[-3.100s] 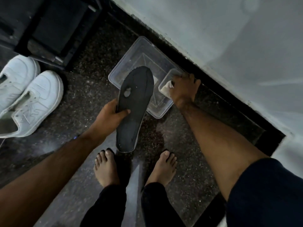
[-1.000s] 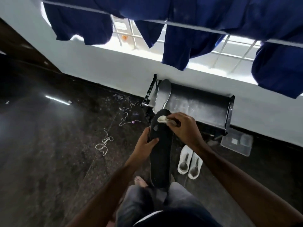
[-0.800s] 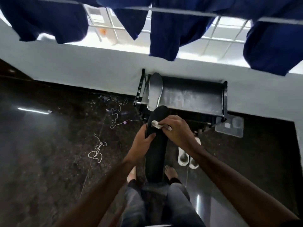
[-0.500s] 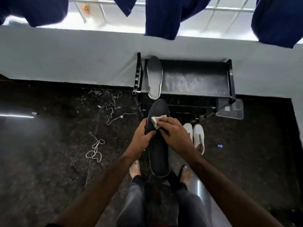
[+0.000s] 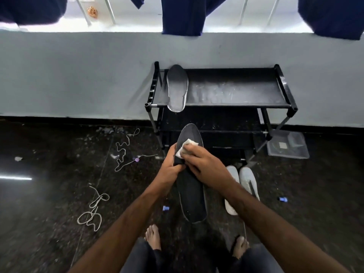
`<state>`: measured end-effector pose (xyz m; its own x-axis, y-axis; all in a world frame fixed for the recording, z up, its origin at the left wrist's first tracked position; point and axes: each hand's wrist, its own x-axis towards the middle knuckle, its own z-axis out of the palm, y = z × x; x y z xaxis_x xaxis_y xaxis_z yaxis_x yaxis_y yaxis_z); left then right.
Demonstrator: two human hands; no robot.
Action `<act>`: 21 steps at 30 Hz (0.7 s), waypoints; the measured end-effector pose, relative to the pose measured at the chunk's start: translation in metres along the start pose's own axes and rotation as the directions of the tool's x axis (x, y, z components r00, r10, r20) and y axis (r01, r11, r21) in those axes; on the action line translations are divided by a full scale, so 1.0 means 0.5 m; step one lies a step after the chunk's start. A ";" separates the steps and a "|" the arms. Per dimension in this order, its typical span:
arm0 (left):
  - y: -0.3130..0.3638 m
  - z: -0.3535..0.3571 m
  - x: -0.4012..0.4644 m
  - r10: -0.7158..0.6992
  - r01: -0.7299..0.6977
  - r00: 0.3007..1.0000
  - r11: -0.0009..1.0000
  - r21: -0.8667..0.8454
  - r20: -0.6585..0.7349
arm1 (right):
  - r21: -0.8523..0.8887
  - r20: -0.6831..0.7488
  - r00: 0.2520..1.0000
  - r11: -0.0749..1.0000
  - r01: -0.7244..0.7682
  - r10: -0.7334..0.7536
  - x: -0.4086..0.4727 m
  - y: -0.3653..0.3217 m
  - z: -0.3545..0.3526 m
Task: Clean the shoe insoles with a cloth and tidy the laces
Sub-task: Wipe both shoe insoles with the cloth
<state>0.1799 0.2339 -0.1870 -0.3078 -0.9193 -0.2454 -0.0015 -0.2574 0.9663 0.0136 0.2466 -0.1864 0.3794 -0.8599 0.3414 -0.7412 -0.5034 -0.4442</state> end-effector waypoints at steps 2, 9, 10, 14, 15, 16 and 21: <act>-0.018 0.007 -0.016 0.034 -0.034 0.998 0.999 -0.013 0.047 | -0.074 -0.054 0.998 0.997 0.015 -0.020 -0.021 0.005 0.000; -0.001 0.050 -0.173 0.178 -0.179 0.983 0.984 0.014 0.044 | -0.143 -0.027 0.991 0.982 0.123 -0.128 -0.121 -0.125 -0.063; 0.007 0.056 -0.203 0.193 -0.194 0.980 0.981 0.025 0.044 | -0.181 0.013 0.988 0.972 0.152 -0.152 -0.146 -0.151 -0.082; 0.054 0.091 -0.321 0.258 -0.261 0.961 0.965 0.020 0.098 | -0.270 -0.082 0.996 0.962 0.024 -0.048 -0.191 -0.220 -0.166; 0.065 0.102 -0.353 0.281 -0.285 0.954 0.958 0.022 0.105 | -0.272 -0.108 0.994 0.962 -0.007 -0.023 -0.204 -0.245 -0.185; 0.074 0.110 -0.373 0.306 -0.309 0.947 0.951 0.018 0.100 | -0.269 -0.110 0.994 0.963 -0.002 -0.028 -0.212 -0.266 -0.196; 0.116 0.127 -0.460 0.388 -0.387 0.920 0.922 -0.020 0.064 | -0.392 -0.014 0.959 0.884 0.255 -0.283 -0.272 -0.349 -0.239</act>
<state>0.1903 0.4492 -0.0698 -0.3441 -0.9262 0.1538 0.1363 0.1128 0.9842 0.0251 0.4612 -0.0562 0.5661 -0.6810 0.4645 -0.7754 -0.6311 0.0197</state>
